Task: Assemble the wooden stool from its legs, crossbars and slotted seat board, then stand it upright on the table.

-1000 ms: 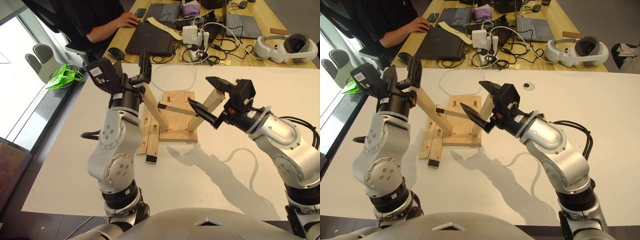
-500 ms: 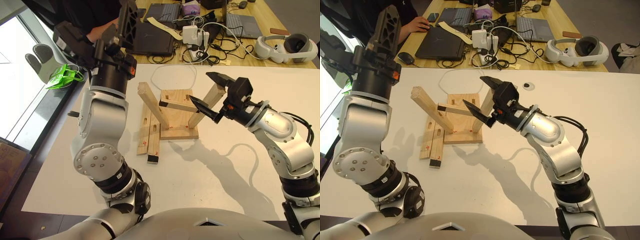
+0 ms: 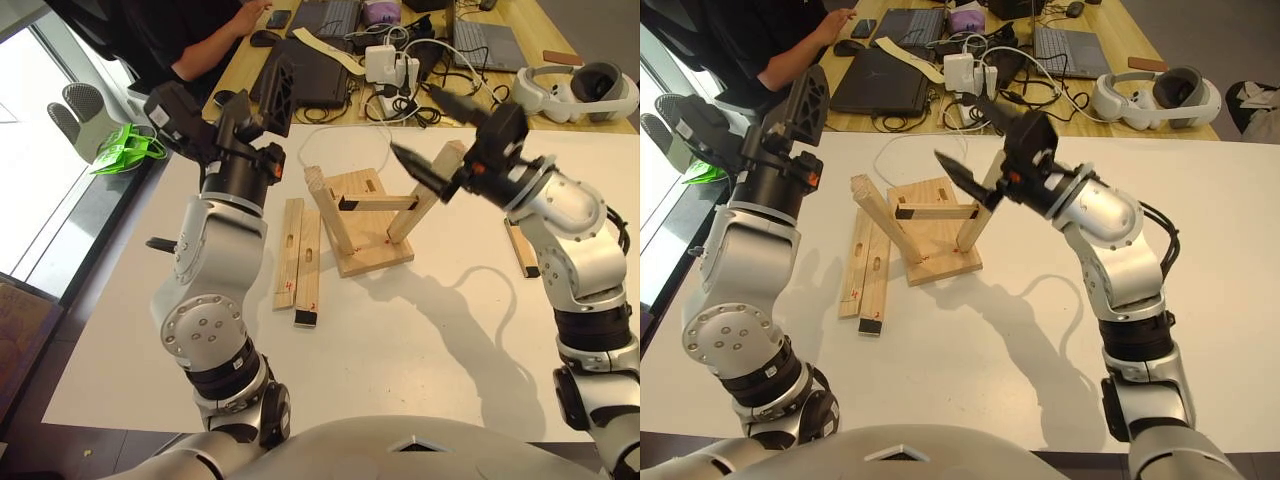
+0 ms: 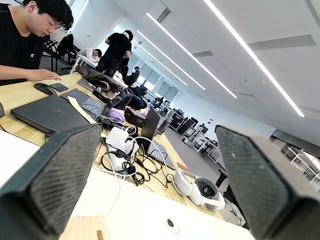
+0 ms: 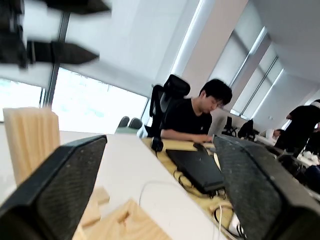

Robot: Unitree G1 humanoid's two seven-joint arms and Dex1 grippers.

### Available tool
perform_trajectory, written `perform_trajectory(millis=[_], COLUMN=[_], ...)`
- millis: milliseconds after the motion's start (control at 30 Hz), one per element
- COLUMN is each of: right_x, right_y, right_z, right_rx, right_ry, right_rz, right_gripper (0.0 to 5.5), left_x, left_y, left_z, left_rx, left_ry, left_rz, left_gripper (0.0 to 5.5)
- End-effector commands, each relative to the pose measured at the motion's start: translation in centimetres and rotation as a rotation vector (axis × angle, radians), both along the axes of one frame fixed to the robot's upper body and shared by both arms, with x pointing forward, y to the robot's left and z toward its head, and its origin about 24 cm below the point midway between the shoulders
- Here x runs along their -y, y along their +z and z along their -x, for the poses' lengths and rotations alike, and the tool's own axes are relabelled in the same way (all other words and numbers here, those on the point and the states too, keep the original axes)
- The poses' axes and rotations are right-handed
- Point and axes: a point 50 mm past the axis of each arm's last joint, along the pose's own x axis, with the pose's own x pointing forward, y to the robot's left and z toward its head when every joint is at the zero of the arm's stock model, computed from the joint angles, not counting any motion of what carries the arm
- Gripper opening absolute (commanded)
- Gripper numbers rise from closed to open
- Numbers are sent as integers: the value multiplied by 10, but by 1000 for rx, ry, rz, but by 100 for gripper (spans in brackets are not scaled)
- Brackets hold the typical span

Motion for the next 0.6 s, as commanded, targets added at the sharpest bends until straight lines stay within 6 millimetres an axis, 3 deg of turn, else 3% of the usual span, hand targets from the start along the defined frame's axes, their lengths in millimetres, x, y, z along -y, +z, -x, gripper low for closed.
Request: perform_trajectory(millis=[33, 100, 200, 300, 400, 600], right_x=[-19, -29, -39, -41, -48, -66], right_y=[36, 27, -12, -34, -40, -33], right_z=[15, 22, 30, 28, 23, 14], right_rx=[-91, -221, -408, -492, -502, -491], right_ry=[47, 57, -55, -154, -180, -160], right_rz=[-321, -389, -316, -254, -227, -279], right_gripper=[342, 304, 250, 194, 190, 190], left_x=[-4, -5, -7, -8, -8, -6], left_y=[-6, -8, -12, -15, -16, -16], left_z=[0, 0, -1, -3, -4, -5], left_rx=[-28, -33, -53, -68, -75, -81], left_ry=[29, 38, 50, 60, 67, 70], left_rz=[-10, -8, -13, -19, -22, -26], left_gripper=[418, 418, 418, 418, 418, 418])
